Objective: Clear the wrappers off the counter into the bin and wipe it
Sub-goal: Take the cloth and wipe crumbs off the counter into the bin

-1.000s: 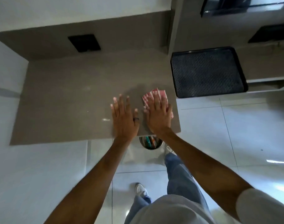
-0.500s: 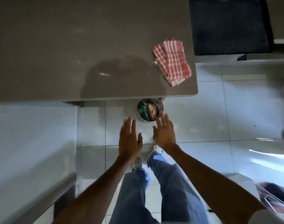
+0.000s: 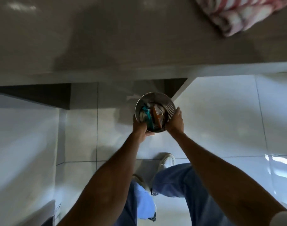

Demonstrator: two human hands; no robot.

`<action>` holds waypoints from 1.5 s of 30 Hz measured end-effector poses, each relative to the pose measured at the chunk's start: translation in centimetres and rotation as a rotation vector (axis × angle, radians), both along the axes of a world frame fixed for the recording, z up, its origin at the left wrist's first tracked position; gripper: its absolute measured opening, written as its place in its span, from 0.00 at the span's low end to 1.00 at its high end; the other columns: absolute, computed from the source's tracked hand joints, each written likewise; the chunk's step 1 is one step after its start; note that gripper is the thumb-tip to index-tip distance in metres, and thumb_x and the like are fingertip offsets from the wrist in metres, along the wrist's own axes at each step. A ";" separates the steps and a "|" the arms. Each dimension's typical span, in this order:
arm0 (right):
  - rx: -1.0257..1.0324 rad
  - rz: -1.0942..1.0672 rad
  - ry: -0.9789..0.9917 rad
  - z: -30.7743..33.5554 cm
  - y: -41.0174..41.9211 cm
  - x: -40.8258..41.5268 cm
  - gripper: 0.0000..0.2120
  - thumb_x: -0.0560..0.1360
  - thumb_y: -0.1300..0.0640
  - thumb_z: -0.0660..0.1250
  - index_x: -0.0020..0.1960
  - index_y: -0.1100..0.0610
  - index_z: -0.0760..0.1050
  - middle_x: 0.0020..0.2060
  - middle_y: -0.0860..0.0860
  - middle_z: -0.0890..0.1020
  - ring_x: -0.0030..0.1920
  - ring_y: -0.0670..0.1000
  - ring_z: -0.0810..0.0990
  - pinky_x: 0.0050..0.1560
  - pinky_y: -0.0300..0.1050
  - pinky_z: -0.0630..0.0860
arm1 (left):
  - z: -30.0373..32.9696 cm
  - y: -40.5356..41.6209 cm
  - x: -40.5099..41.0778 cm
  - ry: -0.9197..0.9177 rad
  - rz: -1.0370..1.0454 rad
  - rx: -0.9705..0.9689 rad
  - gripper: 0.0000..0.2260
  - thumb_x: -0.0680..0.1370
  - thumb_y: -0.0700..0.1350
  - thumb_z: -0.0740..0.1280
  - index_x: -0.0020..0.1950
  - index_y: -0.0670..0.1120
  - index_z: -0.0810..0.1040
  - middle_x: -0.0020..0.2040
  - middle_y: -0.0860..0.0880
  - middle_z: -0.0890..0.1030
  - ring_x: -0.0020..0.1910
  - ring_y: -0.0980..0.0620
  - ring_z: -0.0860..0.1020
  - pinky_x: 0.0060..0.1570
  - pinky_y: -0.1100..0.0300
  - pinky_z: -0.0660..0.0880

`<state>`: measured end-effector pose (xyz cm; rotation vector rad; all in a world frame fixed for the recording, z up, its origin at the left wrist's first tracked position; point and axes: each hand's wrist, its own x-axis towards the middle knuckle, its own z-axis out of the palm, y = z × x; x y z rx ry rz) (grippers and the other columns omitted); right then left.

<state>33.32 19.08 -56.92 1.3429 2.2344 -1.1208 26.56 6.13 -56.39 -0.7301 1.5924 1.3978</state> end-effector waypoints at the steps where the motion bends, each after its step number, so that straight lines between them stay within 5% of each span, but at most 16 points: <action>1: 0.058 0.076 0.017 1.7 -1.2 0.5 0.41 0.77 0.50 0.73 0.82 0.56 0.54 0.80 0.60 0.63 0.75 0.64 0.71 0.70 0.62 0.77 | 1.0 -0.6 0.5 0.009 0.016 -0.025 0.18 0.85 0.50 0.66 0.76 0.55 0.71 0.73 0.44 0.78 0.67 0.33 0.80 0.50 0.25 0.81; 8: 0.451 0.779 0.673 28.5 -7.6 4.9 0.27 0.70 0.64 0.65 0.69 0.62 0.78 0.70 0.59 0.79 0.72 0.62 0.77 0.68 0.59 0.79 | 23.9 -7.5 3.7 -0.050 0.130 -0.024 0.21 0.84 0.38 0.65 0.76 0.50 0.69 0.73 0.38 0.77 0.67 0.31 0.79 0.54 0.32 0.81; 11: 0.546 0.899 0.907 36.5 -6.5 1.9 0.23 0.78 0.60 0.59 0.72 0.61 0.75 0.74 0.59 0.75 0.78 0.61 0.68 0.79 0.60 0.64 | 31.6 -9.6 3.3 -0.065 0.150 -0.029 0.17 0.85 0.38 0.64 0.73 0.49 0.72 0.70 0.38 0.79 0.65 0.31 0.81 0.56 0.27 0.80; 14: 0.693 0.873 0.704 41.1 -2.6 -4.4 0.33 0.74 0.57 0.60 0.80 0.56 0.63 0.82 0.56 0.61 0.84 0.58 0.49 0.84 0.59 0.42 | 36.1 -11.5 2.4 -0.027 0.137 -0.043 0.18 0.85 0.40 0.64 0.75 0.49 0.69 0.72 0.37 0.77 0.67 0.30 0.79 0.57 0.23 0.78; 16: 0.773 0.734 0.460 42.3 1.2 -8.4 0.29 0.81 0.52 0.51 0.81 0.55 0.59 0.83 0.57 0.56 0.84 0.62 0.48 0.84 0.57 0.39 | 37.3 -12.5 1.9 0.002 0.143 -0.015 0.20 0.85 0.40 0.64 0.77 0.51 0.67 0.74 0.38 0.75 0.68 0.29 0.77 0.57 0.22 0.77; 19: 0.683 0.614 0.153 41.9 4.0 -11.3 0.32 0.84 0.44 0.40 0.84 0.57 0.50 0.84 0.58 0.54 0.84 0.63 0.51 0.84 0.61 0.51 | 37.3 -14.0 0.8 0.018 0.154 -0.008 0.23 0.85 0.41 0.66 0.78 0.53 0.66 0.74 0.39 0.75 0.70 0.29 0.76 0.56 0.22 0.77; 27: 0.599 0.403 0.095 41.8 -9.4 -16.9 0.32 0.86 0.45 0.41 0.84 0.62 0.46 0.84 0.60 0.51 0.84 0.62 0.49 0.84 0.59 0.53 | 36.0 -17.4 -3.5 -0.013 0.189 -0.006 0.22 0.84 0.37 0.65 0.76 0.53 0.68 0.71 0.40 0.77 0.67 0.31 0.79 0.55 0.23 0.79; 34: 0.570 0.741 0.226 41.4 -10.0 -33.5 0.34 0.85 0.42 0.42 0.85 0.60 0.48 0.85 0.58 0.49 0.85 0.61 0.46 0.85 0.57 0.47 | 32.8 -21.9 -7.0 -0.027 0.143 0.027 0.12 0.84 0.46 0.69 0.65 0.58 0.78 0.63 0.43 0.85 0.57 0.36 0.86 0.45 0.29 0.84; 38: 0.585 1.117 0.340 40.7 -12.1 -40.8 0.33 0.84 0.42 0.44 0.85 0.56 0.52 0.85 0.55 0.53 0.85 0.60 0.49 0.85 0.54 0.47 | 31.3 -23.6 -7.7 -0.062 0.129 -0.013 0.15 0.82 0.49 0.68 0.66 0.63 0.76 0.63 0.47 0.84 0.58 0.37 0.85 0.41 0.32 0.85; 41: 0.625 1.482 0.450 40.5 -13.3 -39.4 0.30 0.86 0.44 0.46 0.84 0.56 0.54 0.84 0.56 0.57 0.84 0.60 0.54 0.84 0.53 0.48 | 31.5 -24.5 -7.4 -0.078 0.153 -0.020 0.19 0.82 0.43 0.66 0.68 0.64 0.74 0.65 0.46 0.82 0.59 0.35 0.84 0.41 0.30 0.84; 45: 0.622 1.679 0.524 41.5 -12.1 -33.1 0.30 0.86 0.42 0.46 0.84 0.55 0.55 0.83 0.54 0.59 0.84 0.59 0.56 0.85 0.54 0.50 | 33.3 -24.4 -6.1 -0.049 0.155 -0.005 0.22 0.81 0.40 0.68 0.71 0.61 0.72 0.66 0.44 0.82 0.57 0.35 0.85 0.43 0.27 0.83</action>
